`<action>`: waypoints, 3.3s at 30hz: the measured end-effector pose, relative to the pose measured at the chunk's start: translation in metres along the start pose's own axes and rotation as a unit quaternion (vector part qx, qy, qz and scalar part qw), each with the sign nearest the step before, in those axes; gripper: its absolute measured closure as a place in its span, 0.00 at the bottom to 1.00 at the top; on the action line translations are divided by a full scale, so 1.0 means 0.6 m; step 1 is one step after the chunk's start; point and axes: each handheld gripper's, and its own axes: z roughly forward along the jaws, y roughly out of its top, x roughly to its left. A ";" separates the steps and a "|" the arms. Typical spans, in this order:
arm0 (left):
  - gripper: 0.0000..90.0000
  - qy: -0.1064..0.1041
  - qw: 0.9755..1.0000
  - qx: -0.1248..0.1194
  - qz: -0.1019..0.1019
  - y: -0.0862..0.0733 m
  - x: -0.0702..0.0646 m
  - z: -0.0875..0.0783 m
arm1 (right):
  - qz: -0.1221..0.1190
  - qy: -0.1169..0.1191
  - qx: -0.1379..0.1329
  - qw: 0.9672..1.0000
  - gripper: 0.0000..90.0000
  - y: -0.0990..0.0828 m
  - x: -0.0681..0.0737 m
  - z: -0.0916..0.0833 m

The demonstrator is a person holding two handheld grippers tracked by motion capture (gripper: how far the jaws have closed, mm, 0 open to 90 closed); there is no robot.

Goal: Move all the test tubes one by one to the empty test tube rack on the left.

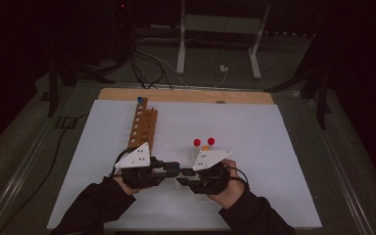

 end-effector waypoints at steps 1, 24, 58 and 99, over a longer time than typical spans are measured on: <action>0.86 0.001 1.000 0.000 0.000 0.002 0.002 -0.003 | -0.001 0.001 -0.005 1.000 0.73 0.000 0.000 -0.003; 0.86 0.081 0.997 -0.001 -0.011 0.056 0.078 -0.073 | 0.033 -0.069 -0.097 0.992 0.07 -0.009 0.005 -0.060; 0.86 0.273 0.960 -0.023 -0.062 0.063 0.260 -0.101 | 0.054 -0.064 -0.122 0.989 0.00 -0.021 -0.009 -0.093; 0.86 0.339 0.933 0.002 -0.124 -0.061 0.333 -0.027 | 0.056 -0.052 -0.122 0.990 0.00 -0.025 -0.009 -0.098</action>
